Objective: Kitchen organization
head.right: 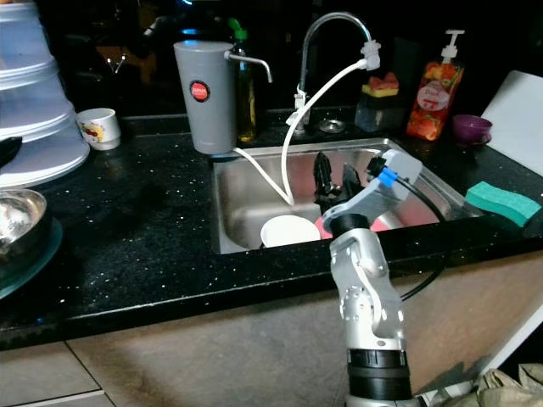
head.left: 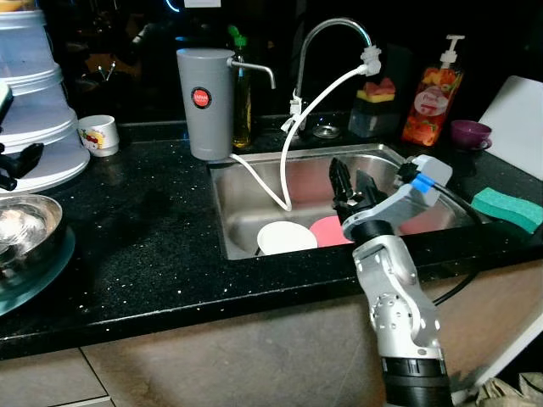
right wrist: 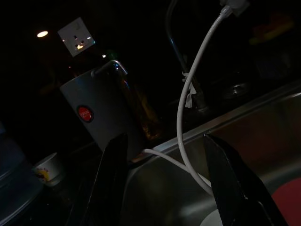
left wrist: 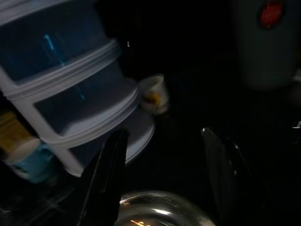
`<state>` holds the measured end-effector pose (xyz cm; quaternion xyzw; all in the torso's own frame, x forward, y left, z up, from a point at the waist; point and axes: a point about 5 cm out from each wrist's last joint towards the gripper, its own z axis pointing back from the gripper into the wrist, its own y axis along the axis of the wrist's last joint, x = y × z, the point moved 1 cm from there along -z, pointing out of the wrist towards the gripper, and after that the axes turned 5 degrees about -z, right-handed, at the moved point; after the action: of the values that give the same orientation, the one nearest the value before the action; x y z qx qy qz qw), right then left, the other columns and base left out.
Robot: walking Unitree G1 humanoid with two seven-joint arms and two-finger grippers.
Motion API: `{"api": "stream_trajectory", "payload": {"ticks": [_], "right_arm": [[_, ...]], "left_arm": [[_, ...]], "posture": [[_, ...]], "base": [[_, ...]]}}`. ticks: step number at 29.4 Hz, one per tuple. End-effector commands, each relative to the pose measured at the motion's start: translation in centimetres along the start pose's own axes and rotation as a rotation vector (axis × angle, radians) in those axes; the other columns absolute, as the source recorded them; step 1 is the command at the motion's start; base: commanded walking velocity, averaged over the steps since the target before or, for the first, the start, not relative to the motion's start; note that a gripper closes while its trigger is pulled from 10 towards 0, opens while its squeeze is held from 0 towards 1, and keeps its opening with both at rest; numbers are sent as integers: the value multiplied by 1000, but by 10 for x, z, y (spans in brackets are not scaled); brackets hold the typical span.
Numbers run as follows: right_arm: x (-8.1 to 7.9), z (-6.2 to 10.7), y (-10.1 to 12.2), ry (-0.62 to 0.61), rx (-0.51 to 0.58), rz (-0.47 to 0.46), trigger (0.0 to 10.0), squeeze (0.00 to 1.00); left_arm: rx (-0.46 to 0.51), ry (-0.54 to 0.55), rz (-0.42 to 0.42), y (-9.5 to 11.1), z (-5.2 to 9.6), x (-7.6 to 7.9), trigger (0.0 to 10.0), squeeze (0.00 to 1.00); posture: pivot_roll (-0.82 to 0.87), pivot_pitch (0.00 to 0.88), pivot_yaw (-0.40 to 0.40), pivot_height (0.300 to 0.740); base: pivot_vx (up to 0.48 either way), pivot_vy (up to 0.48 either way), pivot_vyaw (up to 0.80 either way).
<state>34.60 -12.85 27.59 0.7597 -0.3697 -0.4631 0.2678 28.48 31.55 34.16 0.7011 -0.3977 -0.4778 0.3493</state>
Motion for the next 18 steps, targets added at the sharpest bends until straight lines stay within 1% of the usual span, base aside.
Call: {"api": "stream_trajectory", "payload": {"ticks": [1, 2, 3, 4, 6, 7, 8, 9, 10, 11, 13, 14, 15, 16, 17, 18], "right_arm": [[3, 2, -2, -3, -11, 2, 10000, 0], [3, 3, -3, -3, -17, 1, 10000, 0], [3, 3, -3, -3, -17, 1, 10000, 0], [4, 3, -4, -3, -26, -2, 10000, 0], [2, 2, -7, 7, -40, -2, 10000, 0], [2, 2, -7, 7, -40, -2, 10000, 0], [1, 1, -9, 13, -44, -2, 10000, 0], [1, 1, -9, 13, -44, -2, 10000, 0], [1, 0, -9, 16, -47, -2, 10000, 0], [0, 0, -10, 17, -49, -4, 10000, 0], [1, 0, -12, 17, -55, -6, 10000, 0], [1, 0, -12, 17, -55, -6, 10000, 0], [1, 0, -13, 18, -59, -6, 10000, 0], [2, 1, -15, 17, -65, -5, 10000, 0], [2, 2, -16, 16, -70, -5, 10000, 0], [2, 2, -16, 16, -70, -5, 10000, 0]], "left_arm": [[51, 65, 37, 3, 9, 2, 10000, 0], [54, 99, 87, 2, 13, 5, 10000, 0], [54, 99, 87, 2, 13, 5, 10000, 0], [57, 169, 154, 0, 16, 6, 10000, 0], [33, 311, 185, -5, 22, 3, 10000, 0], [33, 311, 185, -5, 22, 3, 10000, 0], [39, 363, 104, -4, 28, 2, 10000, 0], [39, 363, 104, -4, 28, 2, 10000, 0], [48, 390, 31, -1, 31, 2, 10000, 0], [56, 423, -44, 2, 37, 4, 10000, 0], [61, 455, -138, 6, 48, 12, 10000, 0], [61, 455, -138, 6, 48, 12, 10000, 0], [63, 460, -170, 6, 54, 18, 10000, 0], [41, 459, -208, 2, 60, 25, 10000, 0], [27, 451, -229, -2, 67, 32, 10000, 0], [27, 451, -229, -2, 67, 32, 10000, 0]], "posture": [[183, 70, -38, 740], [190, 71, -45, 740], [190, 71, -45, 740], [197, 72, -54, 740], [214, 68, -63, 740], [214, 68, -63, 740], [214, 68, -63, 740], [214, 68, -63, 740], [219, 70, -67, 740], [224, 73, -70, 740], [224, 73, -70, 740], [224, 73, -70, 740], [229, 75, -72, 740], [229, 75, -72, 740], [233, 76, -72, 740], [233, 76, -72, 740]], "base": [[0, 0, 0], [0, 0, 0], [0, 0, 0], [0, 0, 0], [0, 0, 0], [0, 0, 0], [0, 0, 0], [0, 0, 0], [0, 0, 0], [0, 0, 0], [0, 0, 0], [0, 0, 0], [0, 0, 0], [0, 0, 0], [0, 0, 0], [0, 0, 0]]}}
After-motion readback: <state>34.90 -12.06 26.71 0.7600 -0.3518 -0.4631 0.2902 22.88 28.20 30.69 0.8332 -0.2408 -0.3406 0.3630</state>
